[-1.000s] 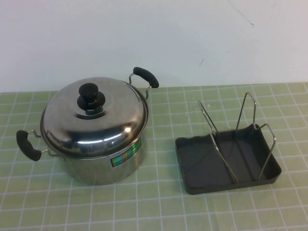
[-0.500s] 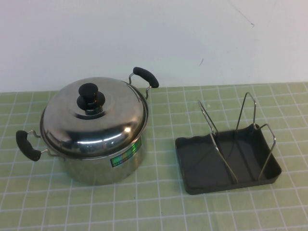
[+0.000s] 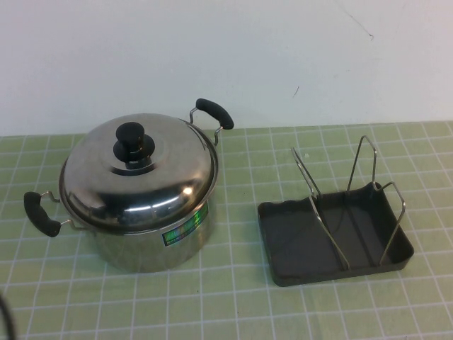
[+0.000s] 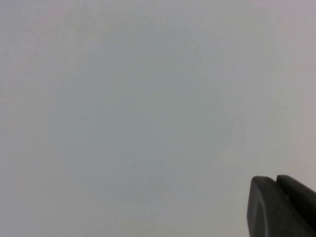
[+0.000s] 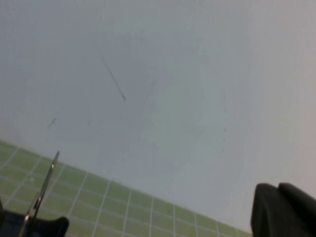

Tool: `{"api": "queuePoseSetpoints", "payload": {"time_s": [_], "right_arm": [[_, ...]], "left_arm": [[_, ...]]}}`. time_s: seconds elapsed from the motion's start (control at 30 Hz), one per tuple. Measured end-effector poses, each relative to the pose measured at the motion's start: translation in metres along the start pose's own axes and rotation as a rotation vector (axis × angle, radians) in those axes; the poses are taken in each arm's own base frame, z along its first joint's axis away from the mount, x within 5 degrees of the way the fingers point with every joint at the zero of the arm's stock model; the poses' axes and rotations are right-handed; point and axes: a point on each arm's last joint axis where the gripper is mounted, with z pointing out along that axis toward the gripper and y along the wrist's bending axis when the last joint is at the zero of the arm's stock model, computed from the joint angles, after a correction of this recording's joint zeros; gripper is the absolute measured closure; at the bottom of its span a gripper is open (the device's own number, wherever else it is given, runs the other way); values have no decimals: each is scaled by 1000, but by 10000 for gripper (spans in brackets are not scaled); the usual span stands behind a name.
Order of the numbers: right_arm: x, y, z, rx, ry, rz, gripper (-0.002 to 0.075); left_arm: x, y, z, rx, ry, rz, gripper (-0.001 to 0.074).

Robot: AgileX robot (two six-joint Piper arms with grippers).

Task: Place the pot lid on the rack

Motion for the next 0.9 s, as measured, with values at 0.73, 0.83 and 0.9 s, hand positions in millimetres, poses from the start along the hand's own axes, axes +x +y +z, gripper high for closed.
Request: {"api": "queuePoseSetpoints", "payload": {"time_s": [0.73, 0.83, 0.9], "right_arm": [[10, 4, 21, -56, 116, -9, 727], [10, 5, 21, -59, 113, 20, 727], [10, 5, 21, -60, 113, 26, 727]], "left_arm": [[90, -7, 163, 355, 331, 157, 52], [96, -15, 171, 363, 372, 173, 83], [101, -24, 175, 390, 381, 191, 101]]}}
